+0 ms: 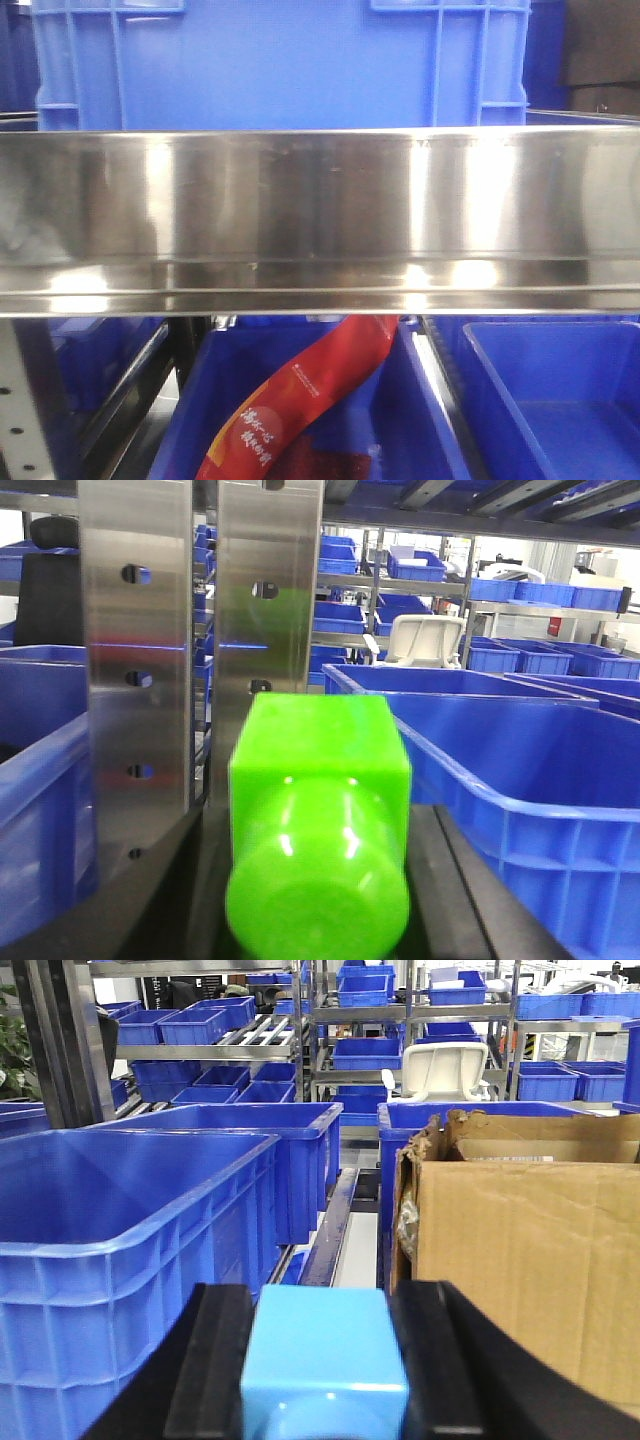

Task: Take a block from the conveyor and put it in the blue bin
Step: 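Move both held blocks over the blue bins on the shelf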

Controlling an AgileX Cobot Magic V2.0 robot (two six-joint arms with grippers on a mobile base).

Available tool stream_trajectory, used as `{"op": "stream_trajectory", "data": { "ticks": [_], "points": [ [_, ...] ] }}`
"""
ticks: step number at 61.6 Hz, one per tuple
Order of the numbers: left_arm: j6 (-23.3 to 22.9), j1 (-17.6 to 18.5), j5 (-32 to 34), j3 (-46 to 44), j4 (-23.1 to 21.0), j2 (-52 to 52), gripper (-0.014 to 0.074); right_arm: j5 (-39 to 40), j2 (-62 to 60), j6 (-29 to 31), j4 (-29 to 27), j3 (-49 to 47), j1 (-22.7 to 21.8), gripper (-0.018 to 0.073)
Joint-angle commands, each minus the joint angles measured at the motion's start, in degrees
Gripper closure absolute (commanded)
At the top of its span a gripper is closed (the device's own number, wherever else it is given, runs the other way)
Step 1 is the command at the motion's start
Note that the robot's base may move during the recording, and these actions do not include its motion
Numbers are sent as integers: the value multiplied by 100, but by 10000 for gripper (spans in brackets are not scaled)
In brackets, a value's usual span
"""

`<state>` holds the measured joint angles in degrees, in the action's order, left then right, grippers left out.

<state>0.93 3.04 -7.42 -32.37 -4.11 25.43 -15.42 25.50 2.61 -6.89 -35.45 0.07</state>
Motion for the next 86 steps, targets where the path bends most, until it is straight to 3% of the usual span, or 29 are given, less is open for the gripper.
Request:
{"op": "stream_trajectory", "data": {
  "ticks": [1, 16, 38, 54, 65, 75, 86],
  "points": [
    [1, -1, 76, 6, -32, -21, 707, 130, -13, 44, 12, 6, -1, 721],
    [1, -1, 76, 6, -32, -21, 707, 162, -13, 44, 12, 6, -1, 721],
    [1, -1, 119, 6, -32, -21, 707, 858, -13, 44, 12, 6, -1, 721],
    [1, 22, 143, -180, -111, 124, 707, 665, 304, 44, 12, -130, 130, 721],
    [14, 541, -509, -1234, 42, 962, 707, 910, 1264, 53, 109, -802, 834, 721],
    [28, 1253, -522, -1933, 178, 1798, 707, 1434, 2263, 53, 123, -1391, 1439, 721],
    [28, 1990, -489, -2660, 181, 2744, 707, 1412, 3365, 53, 123, -2210, 1832, 721]
  ]
}}
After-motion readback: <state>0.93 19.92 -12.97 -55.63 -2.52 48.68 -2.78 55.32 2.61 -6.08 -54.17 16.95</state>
